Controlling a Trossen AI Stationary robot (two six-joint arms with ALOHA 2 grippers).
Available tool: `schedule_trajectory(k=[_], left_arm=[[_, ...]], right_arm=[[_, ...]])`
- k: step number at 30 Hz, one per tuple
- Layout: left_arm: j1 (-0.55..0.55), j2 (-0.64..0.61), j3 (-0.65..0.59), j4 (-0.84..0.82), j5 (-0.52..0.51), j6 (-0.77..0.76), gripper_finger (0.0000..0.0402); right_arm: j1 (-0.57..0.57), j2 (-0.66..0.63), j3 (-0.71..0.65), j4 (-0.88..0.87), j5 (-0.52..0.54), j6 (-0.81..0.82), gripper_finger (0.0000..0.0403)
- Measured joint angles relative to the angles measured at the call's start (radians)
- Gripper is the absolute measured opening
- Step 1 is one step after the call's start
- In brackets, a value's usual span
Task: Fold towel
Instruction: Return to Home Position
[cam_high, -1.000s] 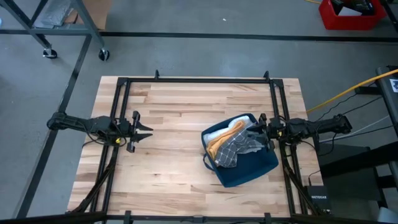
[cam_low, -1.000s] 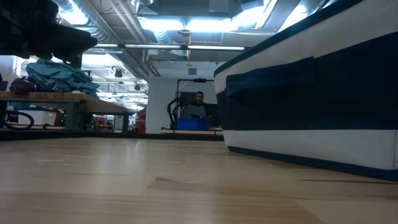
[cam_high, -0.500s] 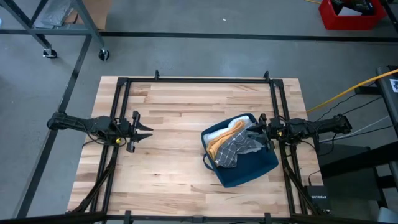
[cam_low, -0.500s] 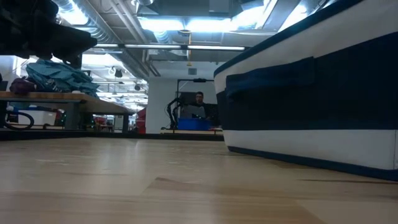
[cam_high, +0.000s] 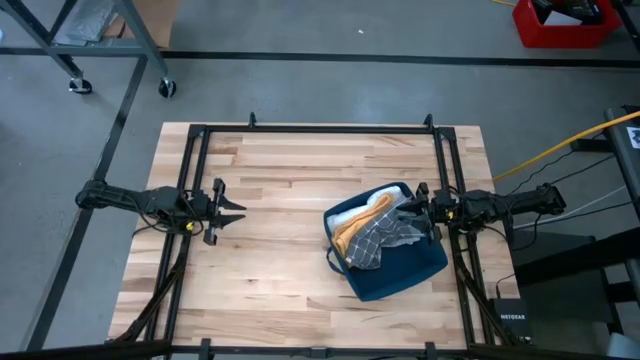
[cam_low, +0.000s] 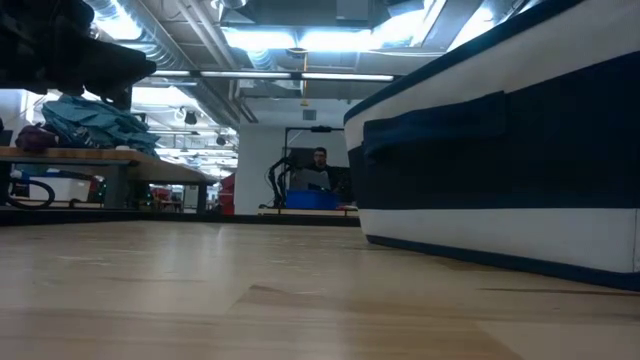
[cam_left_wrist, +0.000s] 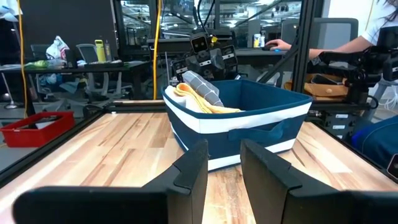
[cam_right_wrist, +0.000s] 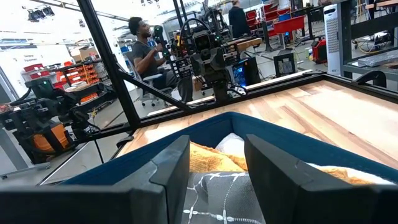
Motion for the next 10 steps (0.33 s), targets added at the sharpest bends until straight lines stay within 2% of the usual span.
schedule_trajectory(k=[10], left_arm=[[0.000, 0.000, 0.000, 0.000, 0.000, 0.000, 0.0088]], right_arm=[[0.000, 0.000, 0.000, 0.000, 0.000, 0.000, 0.0159]])
